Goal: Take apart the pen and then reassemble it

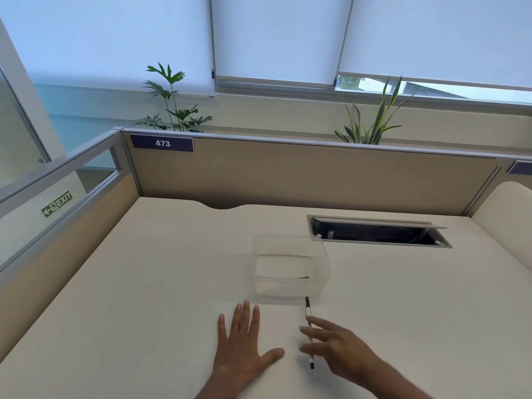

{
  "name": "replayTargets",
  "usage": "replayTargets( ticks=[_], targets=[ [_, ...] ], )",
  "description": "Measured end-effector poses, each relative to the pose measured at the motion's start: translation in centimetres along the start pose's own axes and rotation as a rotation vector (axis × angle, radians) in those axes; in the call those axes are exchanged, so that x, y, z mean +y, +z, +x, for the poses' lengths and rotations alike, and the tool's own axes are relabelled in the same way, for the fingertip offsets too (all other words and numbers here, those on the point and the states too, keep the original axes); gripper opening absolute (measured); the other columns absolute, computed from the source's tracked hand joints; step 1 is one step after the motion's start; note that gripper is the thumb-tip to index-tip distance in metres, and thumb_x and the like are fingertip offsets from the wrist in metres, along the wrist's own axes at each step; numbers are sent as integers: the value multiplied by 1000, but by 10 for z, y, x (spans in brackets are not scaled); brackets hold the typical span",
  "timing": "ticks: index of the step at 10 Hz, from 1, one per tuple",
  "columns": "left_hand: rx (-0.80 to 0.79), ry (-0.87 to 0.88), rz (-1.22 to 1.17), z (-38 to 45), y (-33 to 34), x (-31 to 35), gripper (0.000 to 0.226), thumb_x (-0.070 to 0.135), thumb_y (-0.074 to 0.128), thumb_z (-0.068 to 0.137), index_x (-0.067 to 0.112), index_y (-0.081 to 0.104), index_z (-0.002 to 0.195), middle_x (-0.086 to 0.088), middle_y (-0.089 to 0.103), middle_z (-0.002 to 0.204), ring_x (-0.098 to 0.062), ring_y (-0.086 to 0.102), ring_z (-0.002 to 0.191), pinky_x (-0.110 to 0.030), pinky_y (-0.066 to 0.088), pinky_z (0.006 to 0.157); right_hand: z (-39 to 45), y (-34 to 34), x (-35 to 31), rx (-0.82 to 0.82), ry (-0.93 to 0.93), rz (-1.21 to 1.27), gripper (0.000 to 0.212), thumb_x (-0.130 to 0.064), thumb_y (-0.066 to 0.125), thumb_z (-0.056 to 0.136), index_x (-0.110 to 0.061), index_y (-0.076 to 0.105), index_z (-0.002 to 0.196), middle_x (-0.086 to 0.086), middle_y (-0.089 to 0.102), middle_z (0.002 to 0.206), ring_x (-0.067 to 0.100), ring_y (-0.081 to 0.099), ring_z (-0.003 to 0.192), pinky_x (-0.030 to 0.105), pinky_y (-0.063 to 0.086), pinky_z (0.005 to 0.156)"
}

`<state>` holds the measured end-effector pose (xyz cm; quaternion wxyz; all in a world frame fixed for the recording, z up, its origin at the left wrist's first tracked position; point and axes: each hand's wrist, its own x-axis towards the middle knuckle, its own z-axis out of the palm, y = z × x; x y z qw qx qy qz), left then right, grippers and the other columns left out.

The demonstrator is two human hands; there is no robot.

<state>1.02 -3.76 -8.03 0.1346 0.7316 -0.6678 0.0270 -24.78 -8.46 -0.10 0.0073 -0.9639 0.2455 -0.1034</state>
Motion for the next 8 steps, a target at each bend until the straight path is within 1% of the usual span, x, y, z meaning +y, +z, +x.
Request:
replayTargets(
  ticks=[1,2,3,4,5,6,7,8],
  targets=[
    [-8,-1,0,0,1,0,104,93,31,70,12,47,134,-14,56,140,-17,-13,150,-59,9,109,-6,6,2,-41,-19,-43,54,-4,40,72,-37,70,102,-8,71,119,21,65,117,22,59,81],
    [-4,-4,-3,0,3,-1,104,93,31,71,12,50,133,-14,56,140,-17,-13,150,-59,8,109,-11,14,4,-81,-77,-96,53,-4,27,89,-35,67,105,-5,71,117,23,65,116,22,58,83],
    [-8,-2,0,-1,0,1,104,92,31,71,12,50,133,-14,56,140,-18,-9,150,-59,10,109,-15,19,6,-96,-120,-146,50,-11,18,98,-30,62,111,-2,69,120,25,63,119,26,60,80],
    [-19,-1,8,-1,-1,1,103,92,31,72,12,48,134,-14,56,140,-18,-1,149,-60,15,108,-17,21,6,-108,-152,-142,48,-11,19,99,-28,61,114,-1,68,122,25,62,120,27,60,82],
    [-25,-5,7,-1,-2,1,103,92,31,72,12,50,134,-14,56,140,-18,-5,150,-59,13,109,-16,20,6,-70,-175,-146,48,-11,20,99,-26,63,114,-2,69,120,23,63,119,25,53,96],
    [-14,8,17,-1,1,0,103,92,31,72,11,52,133,-14,55,141,-17,-12,150,-58,9,109,-14,16,5,-72,-167,-159,47,-7,25,97,-26,65,112,-5,69,120,21,64,118,22,35,108],
    [43,21,16,-1,4,1,104,92,31,72,11,54,133,-14,56,141,-17,-12,150,-59,11,108,-12,10,1,-36,-218,-158,44,-4,37,88,-28,66,111,-6,68,124,21,63,120,23,48,102],
    [60,42,43,-2,11,-2,106,93,31,71,11,53,134,-14,55,141,-17,-12,150,-58,11,108,-9,5,3,-8,-158,-131,50,-2,29,92,-29,65,114,-5,66,129,20,59,125,25,57,88]
  ],
)
